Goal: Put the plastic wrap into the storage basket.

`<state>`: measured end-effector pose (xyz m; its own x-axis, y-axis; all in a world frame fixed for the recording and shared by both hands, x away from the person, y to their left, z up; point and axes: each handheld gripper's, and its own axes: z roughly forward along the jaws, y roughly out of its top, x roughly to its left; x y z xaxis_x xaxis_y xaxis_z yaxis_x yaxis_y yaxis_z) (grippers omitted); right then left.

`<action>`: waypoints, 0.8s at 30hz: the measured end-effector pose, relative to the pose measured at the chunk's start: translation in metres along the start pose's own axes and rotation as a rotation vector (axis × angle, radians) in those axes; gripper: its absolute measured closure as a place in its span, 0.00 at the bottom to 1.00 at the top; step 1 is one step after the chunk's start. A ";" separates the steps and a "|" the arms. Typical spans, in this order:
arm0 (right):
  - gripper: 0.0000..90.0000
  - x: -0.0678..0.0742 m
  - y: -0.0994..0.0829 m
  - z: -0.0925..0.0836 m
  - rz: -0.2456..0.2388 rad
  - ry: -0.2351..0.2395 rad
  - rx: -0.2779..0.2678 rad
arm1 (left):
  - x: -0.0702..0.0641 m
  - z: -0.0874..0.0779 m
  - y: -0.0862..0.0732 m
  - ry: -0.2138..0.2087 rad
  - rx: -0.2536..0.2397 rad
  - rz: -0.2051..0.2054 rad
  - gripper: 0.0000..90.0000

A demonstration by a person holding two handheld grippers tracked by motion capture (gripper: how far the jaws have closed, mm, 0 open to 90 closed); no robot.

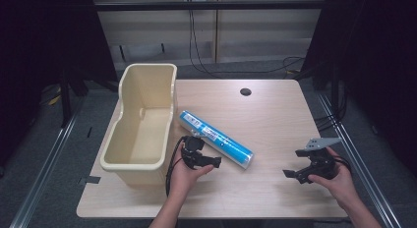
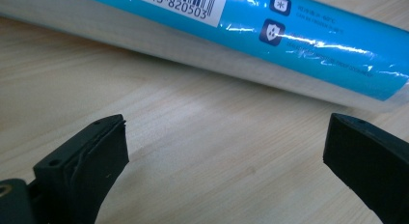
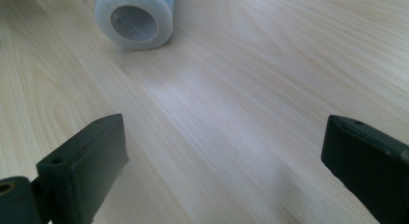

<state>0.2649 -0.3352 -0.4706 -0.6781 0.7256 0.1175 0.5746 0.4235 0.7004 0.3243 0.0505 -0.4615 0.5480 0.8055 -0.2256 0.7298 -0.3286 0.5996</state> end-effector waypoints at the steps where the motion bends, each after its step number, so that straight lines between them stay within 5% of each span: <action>1: 0.02 0.000 0.000 0.000 0.001 0.000 -0.002 | 0.000 0.000 0.002 0.008 -0.005 -0.005 0.02; 10: 0.02 0.000 0.000 -0.001 -0.005 -0.006 -0.003 | 0.004 0.001 0.018 0.019 0.001 -0.086 0.01; 14: 0.03 0.000 0.001 -0.001 -0.009 -0.004 -0.005 | 0.005 0.000 0.028 0.030 0.020 -0.085 0.01; 24: 0.03 0.000 0.000 -0.001 -0.001 0.000 -0.013 | 0.009 0.007 0.055 0.057 0.030 -0.205 0.01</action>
<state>0.2649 -0.3356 -0.4698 -0.6784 0.7254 0.1166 0.5679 0.4170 0.7097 0.3722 0.0358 -0.4354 0.3634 0.8832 -0.2965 0.8361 -0.1687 0.5220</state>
